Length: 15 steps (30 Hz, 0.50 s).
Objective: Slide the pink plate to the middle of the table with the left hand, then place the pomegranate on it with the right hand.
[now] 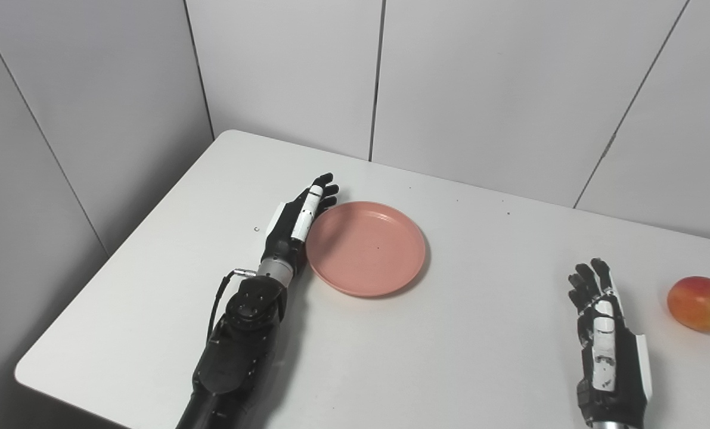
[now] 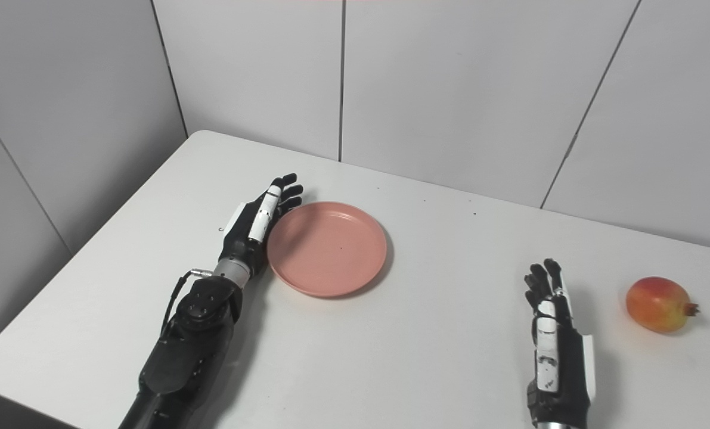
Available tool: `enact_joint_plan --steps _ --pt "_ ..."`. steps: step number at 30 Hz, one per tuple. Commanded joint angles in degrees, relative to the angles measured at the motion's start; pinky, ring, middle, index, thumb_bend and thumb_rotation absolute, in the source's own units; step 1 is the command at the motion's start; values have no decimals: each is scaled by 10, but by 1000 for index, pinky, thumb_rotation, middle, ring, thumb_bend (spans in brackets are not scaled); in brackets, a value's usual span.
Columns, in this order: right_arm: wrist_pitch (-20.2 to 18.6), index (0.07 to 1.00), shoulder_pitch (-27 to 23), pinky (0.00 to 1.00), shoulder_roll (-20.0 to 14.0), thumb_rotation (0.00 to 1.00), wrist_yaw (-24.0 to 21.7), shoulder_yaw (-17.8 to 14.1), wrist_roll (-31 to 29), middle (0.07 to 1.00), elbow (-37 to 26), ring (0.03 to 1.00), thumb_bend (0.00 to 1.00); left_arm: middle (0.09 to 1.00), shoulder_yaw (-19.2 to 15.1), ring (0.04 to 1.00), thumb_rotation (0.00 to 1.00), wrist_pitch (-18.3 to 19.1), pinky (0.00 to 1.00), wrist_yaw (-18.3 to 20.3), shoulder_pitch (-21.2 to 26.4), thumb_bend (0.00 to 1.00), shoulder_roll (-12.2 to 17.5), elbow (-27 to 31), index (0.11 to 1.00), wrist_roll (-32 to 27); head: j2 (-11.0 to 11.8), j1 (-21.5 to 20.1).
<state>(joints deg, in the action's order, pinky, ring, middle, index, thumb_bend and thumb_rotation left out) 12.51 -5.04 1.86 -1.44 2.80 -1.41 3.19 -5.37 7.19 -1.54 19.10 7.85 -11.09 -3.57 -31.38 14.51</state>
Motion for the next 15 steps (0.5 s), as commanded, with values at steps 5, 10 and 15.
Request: enact_joint_plan --steps 5,10,15 --pt "-7 936 22 944 4 978 4 -1 3 913 16 913 479 885 22 890 1000 4 892 10 11 474 -1 28 867 16 -8 -17" --pt "-12 937 21 951 6 982 4 2 7 918 12 918 477 878 33 882 1000 12 884 8 8 466 -5 41 860 28 -14 -31" --pt "-17 942 21 946 12 997 10 3 17 917 9 916 481 884 43 890 1000 6 898 16 5 422 -12 48 864 28 -19 -45"
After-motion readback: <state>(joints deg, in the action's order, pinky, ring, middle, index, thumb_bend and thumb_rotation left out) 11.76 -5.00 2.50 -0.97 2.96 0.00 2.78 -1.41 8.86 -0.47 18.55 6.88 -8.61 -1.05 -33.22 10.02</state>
